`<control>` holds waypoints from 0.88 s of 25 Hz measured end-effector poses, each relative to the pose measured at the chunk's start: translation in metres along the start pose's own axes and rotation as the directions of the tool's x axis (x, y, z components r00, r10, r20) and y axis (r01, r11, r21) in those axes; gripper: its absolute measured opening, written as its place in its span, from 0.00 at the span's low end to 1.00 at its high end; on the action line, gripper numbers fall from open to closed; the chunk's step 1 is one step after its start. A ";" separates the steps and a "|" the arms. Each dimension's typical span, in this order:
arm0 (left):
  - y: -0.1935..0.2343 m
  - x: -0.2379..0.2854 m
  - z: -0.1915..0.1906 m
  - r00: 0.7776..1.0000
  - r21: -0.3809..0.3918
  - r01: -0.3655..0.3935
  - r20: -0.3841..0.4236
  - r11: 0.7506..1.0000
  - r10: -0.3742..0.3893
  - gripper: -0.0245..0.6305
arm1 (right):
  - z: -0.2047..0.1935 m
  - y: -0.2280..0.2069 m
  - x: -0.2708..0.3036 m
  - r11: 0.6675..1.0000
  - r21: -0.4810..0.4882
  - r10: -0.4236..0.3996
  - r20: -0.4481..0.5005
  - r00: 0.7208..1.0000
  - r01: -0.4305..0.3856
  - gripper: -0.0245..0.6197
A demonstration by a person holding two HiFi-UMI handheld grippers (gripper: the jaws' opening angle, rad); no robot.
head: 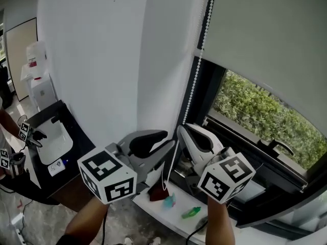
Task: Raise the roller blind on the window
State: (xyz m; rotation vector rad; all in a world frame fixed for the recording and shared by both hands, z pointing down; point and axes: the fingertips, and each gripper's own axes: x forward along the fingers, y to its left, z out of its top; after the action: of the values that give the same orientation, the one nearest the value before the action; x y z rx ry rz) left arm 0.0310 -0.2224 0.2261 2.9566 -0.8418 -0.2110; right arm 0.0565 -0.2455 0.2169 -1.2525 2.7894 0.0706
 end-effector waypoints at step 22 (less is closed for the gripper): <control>-0.013 0.047 0.054 1.000 0.162 -0.001 0.023 0.987 -0.003 0.22 | -0.073 0.016 -0.030 0.992 0.122 0.022 -0.042 0.999 -0.016 0.05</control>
State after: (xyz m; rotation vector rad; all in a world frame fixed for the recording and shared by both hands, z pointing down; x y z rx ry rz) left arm 0.0693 -0.2373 0.1658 3.1109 -0.9017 -0.1858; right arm 0.0599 -0.2185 0.2929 -1.2135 2.7943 -0.1249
